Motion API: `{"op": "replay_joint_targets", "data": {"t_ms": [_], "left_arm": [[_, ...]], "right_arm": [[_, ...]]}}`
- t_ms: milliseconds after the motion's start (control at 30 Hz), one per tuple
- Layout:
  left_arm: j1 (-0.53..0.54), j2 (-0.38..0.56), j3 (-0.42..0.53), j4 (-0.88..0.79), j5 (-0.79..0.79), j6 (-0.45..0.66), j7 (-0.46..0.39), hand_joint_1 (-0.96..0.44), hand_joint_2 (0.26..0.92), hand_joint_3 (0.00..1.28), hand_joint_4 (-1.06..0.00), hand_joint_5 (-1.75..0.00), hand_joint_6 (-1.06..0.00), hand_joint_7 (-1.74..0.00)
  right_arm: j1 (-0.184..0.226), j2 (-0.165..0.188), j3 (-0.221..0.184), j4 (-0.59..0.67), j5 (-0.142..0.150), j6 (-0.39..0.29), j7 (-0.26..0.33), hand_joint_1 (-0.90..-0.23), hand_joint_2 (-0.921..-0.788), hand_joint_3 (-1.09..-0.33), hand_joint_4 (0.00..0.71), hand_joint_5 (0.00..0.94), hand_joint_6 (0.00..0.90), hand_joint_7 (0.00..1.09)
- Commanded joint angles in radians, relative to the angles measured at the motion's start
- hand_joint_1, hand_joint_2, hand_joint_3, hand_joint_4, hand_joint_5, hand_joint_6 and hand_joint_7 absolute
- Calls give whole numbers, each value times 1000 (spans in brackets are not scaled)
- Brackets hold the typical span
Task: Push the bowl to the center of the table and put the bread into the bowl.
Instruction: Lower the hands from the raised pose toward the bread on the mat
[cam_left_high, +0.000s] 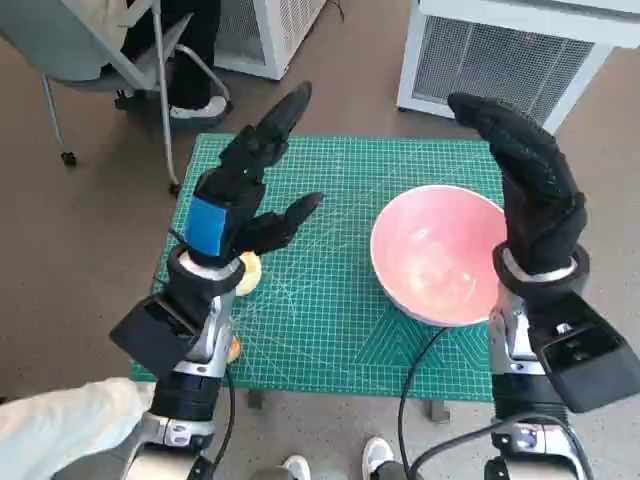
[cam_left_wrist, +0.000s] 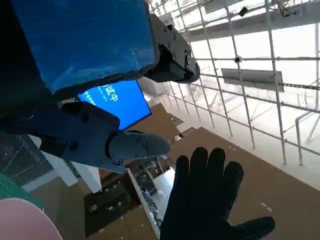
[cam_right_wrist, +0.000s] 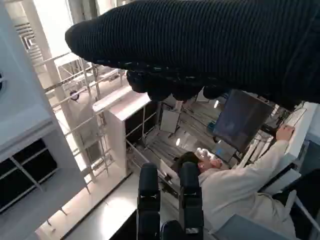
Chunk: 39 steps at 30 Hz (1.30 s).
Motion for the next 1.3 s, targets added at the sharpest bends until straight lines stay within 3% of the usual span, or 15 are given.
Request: {"op": "replay_joint_targets", "data": {"t_ms": [33, 400, 667, 1000, 1133, 1300], "left_arm": [[-2, 3, 2, -12, -11, 6, -4, -424, 921, 324, -280, -2, -424, -21], [5, 3, 4, -21, -5, 15, 3, -430, 921, 324, -281, -1, -426, -22], [14, 1, 4, -32, -6, 23, 3, -429, 921, 325, -281, -1, -426, -22], [26, 3, 9, -43, -6, 25, 4, -398, 921, 328, -282, -1, -429, -23], [29, 3, 12, -42, -2, 22, 6, -385, 921, 330, -282, -1, -430, -24], [29, 0, 15, -33, 1, 17, 10, -380, 921, 332, -282, 0, -431, -24]], "right_arm": [[21, 4, 1, 9, 6, 8, 5, -554, -921, -794, 288, 1, 84, 409], [29, -7, -10, 28, 16, -6, 13, -554, -921, -799, 287, 0, 81, 409], [35, -33, -40, 62, 22, -29, 14, -556, -921, -802, 284, 0, 78, 412], [48, -118, -144, 207, 66, -72, 16, -556, -921, -813, 274, 1, 41, 468], [43, -143, -194, 304, 56, -83, -18, -556, -921, -811, 271, 0, 38, 470], [34, -172, -245, 454, 18, -85, -100, -580, -921, -808, 266, 0, 36, 461]]}}
